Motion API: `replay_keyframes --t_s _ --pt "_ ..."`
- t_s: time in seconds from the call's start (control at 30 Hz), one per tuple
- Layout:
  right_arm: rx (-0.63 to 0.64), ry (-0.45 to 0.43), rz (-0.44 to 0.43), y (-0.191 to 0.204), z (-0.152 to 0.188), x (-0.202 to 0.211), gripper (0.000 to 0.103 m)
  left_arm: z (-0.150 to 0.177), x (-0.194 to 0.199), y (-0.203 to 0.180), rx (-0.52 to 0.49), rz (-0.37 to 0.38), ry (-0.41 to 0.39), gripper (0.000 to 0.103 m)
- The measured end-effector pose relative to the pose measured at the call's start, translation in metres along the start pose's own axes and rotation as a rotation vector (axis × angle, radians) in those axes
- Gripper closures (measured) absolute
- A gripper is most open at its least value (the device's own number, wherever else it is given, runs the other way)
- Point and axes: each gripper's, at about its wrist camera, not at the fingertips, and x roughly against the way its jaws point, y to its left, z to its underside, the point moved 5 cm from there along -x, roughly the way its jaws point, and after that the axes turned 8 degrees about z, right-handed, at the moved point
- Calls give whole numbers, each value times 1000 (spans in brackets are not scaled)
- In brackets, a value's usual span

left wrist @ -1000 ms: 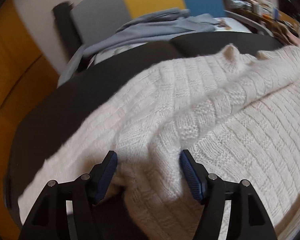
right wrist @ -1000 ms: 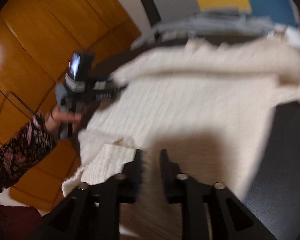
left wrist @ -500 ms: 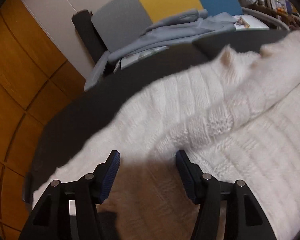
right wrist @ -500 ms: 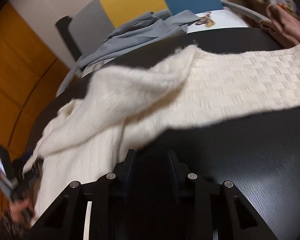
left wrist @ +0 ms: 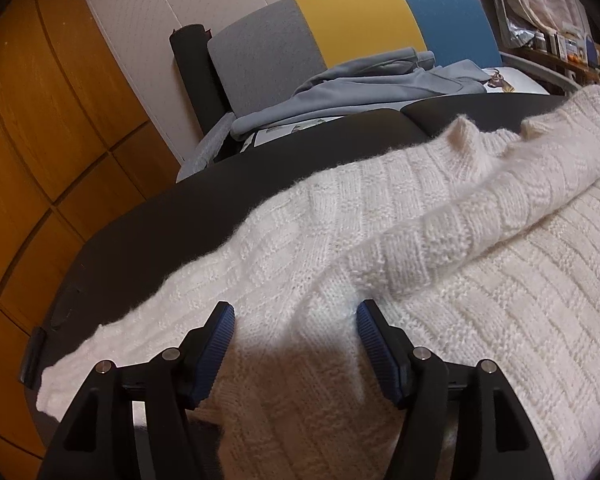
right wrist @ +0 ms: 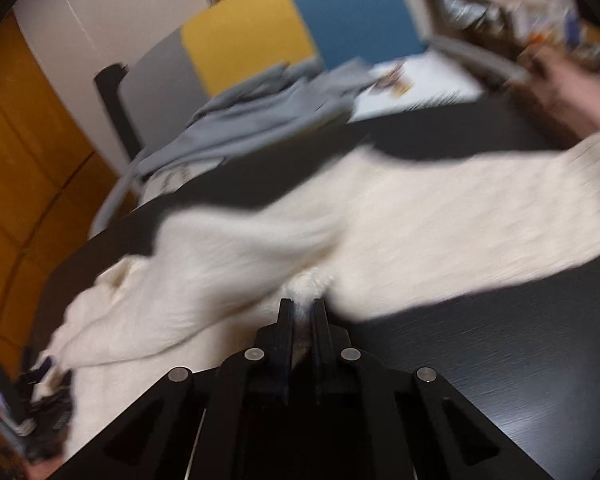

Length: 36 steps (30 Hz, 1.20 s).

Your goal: Fold clothes

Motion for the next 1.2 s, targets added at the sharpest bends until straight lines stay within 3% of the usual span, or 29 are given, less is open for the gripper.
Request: replay_keyframes --t_s 0.07,0.13,0.17,0.23,0.33,0.43,0.53,0.63,0.77,0.87,0.93,1.03,1.07,1.1,1.13,1.2 --pt "-22 -39 97 -26 -10 8 103 -3 -3 1 7 8 1 37" --pt "-60 -25 114 -46 -17 7 103 -4 -5 2 16 19 2 36" --pt "-78 -8 101 -52 -19 5 103 -5 -6 2 21 25 3 35" --pt "-94 66 -17 -46 -12 -3 101 -4 -5 3 34 34 4 35" --pt "18 130 -170 -11 12 -4 96 -3 -4 4 40 41 7 34" --pt "94 148 -187 20 32 -13 86 -3 -2 5 40 47 8 34" --pt "65 120 -208 35 36 -17 66 -3 -3 7 49 57 7 34" --pt "23 115 -218 41 37 -15 58 -3 -5 11 69 80 9 33" --pt "-54 155 -304 44 50 -6 58 -1 -6 16 104 117 16 33" --pt "1 138 -310 52 55 3 58 -4 -4 16 111 149 43 34" --pt "32 154 -330 61 57 4 58 -6 1 17 148 213 77 40" --pt "36 177 -344 75 50 -12 59 -5 18 7 259 402 62 39" --pt "40 178 -348 82 49 -16 63 -2 21 -3 257 430 71 38" --pt "53 190 -347 90 48 -21 92 2 20 -12 224 414 87 38" --pt "68 209 -335 100 46 -29 98 6 19 -19 169 369 92 36" --pt "66 199 -298 104 44 -26 98 9 23 -22 126 334 62 36"
